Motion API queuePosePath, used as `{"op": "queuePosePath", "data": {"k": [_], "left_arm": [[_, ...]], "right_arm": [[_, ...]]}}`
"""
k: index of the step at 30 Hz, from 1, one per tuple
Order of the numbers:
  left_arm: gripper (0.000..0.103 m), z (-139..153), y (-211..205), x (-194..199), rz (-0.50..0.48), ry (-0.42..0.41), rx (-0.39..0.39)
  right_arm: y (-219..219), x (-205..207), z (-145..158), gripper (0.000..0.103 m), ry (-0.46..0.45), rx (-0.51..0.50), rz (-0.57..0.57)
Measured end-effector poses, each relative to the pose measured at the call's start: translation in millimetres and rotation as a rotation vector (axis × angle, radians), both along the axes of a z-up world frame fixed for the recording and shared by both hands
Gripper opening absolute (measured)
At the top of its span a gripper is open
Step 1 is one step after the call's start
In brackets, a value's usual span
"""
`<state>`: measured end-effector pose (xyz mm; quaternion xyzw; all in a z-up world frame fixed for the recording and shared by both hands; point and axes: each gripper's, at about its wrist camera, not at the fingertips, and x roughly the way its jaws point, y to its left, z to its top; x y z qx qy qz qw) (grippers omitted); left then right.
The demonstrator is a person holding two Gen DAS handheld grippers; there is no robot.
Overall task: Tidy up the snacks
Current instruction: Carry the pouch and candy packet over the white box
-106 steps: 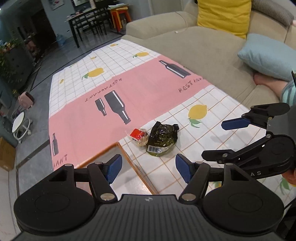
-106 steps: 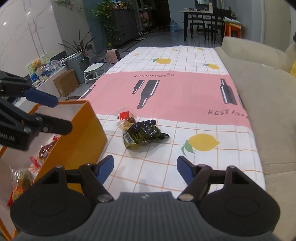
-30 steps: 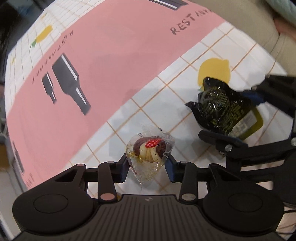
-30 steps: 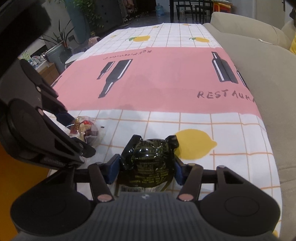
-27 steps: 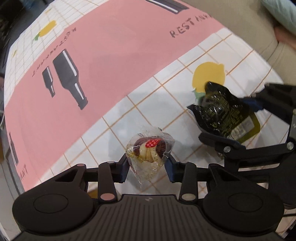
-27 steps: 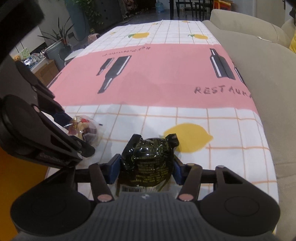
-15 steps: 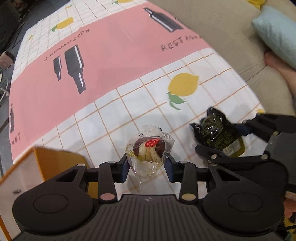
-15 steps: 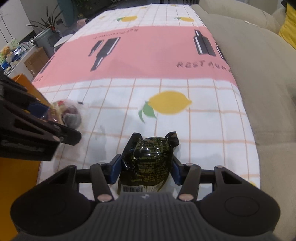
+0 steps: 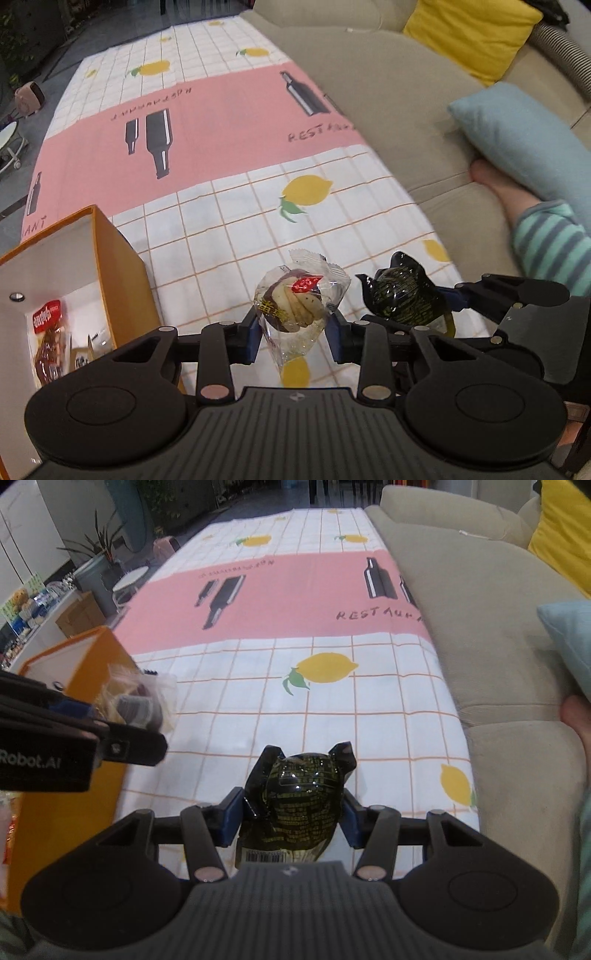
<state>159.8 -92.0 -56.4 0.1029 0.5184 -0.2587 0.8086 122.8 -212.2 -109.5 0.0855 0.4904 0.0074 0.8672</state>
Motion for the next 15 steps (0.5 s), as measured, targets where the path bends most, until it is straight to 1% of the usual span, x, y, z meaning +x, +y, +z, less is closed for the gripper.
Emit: {"op": "queuePosePath", "data": {"k": [4, 9, 11, 15], "left_arm": [[0.039, 16, 7, -22, -0.003, -0.031, -0.049], [0.039, 40, 21, -40, -0.007, -0.073, -0.085], [0.039, 52, 28, -45, -0.014, -0.094, -0.087], [0.039, 79, 48, -53, -0.020, -0.142, -0.075]], "right_arm": [[5, -24, 18, 0.051, -0.041, 0.025, 0.006], [16, -47, 43, 0.051, -0.112, 0.075, 0.033], [21, -53, 55, 0.051, -0.144, 0.095, 0.049], [33, -59, 80, 0.051, -0.201, 0.104, 0.088]]}}
